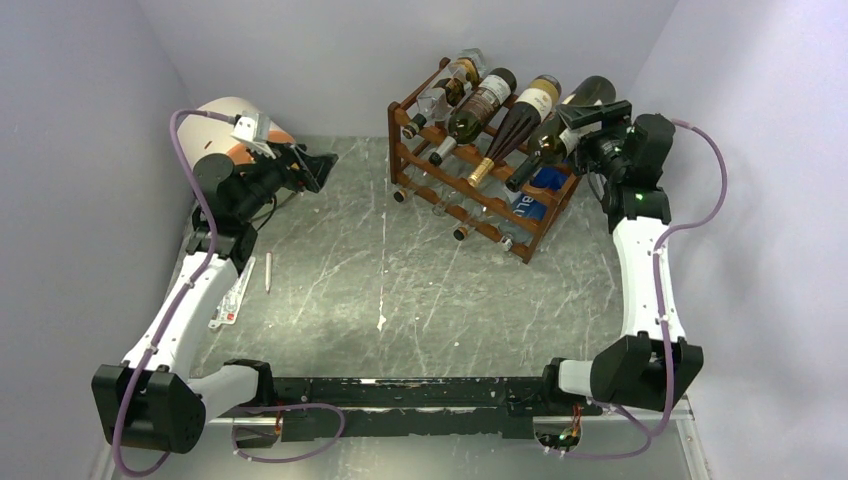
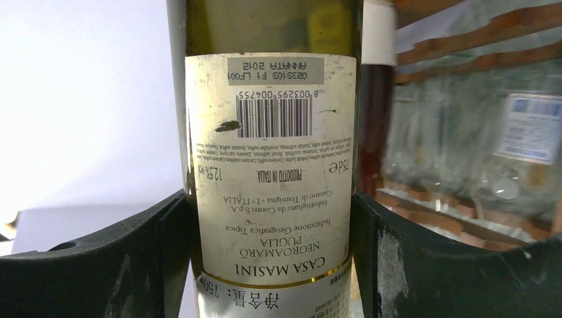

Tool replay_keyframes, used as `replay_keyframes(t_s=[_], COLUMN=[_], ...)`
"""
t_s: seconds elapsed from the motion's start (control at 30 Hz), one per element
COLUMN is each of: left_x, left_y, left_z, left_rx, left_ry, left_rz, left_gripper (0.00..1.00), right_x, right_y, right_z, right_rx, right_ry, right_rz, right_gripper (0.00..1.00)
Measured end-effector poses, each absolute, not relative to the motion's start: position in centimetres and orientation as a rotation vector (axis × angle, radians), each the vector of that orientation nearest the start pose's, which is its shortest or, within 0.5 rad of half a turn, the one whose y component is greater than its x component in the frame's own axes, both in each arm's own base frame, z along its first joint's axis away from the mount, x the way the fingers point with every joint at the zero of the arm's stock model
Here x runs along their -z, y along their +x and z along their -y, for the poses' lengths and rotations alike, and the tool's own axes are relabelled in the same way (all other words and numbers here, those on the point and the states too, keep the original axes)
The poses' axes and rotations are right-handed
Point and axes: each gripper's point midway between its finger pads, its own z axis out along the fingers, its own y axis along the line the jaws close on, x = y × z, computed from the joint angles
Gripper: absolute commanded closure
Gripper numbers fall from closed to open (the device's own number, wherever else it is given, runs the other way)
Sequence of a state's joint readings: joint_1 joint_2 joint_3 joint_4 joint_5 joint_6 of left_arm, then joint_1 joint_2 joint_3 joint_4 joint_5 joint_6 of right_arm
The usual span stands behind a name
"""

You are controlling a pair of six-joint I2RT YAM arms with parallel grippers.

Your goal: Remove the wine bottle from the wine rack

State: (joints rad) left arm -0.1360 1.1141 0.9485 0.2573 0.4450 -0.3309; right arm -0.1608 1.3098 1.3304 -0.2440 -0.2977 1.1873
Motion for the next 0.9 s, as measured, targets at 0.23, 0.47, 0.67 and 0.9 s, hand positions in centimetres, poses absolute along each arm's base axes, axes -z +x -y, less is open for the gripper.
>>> replay_keyframes(t_s=[0.23, 0.47, 0.67, 0.9], left_x=[-33.1, -30.8, -30.0, -30.9], left_y=[37.9, 36.9, 31.3, 25.9], left_z=[14.7, 19.9, 25.6, 30.0], left_rx=[0.733, 0.822, 0.921, 0.938], left_ry=[0.214, 0.326, 0.518, 0.689], left_rz=[-1.573, -1.64, -1.49, -1.235], left_gripper=[0.13, 0.12, 0.12, 0.08], right_x=[-39.5, -39.3, -39.8, -40.6], right_y=[41.2, 40.5, 39.3, 37.9], right_z=[-3.8, -4.7, -5.9, -10.3], right_rx=[-1.137, -1.198, -1.256, -1.367], right_ry=[0.968, 1.036, 1.083, 1.059], right_rz=[-1.579, -1.61, -1.617, -1.663], right_gripper=[0.86, 0.86, 0.86, 0.87])
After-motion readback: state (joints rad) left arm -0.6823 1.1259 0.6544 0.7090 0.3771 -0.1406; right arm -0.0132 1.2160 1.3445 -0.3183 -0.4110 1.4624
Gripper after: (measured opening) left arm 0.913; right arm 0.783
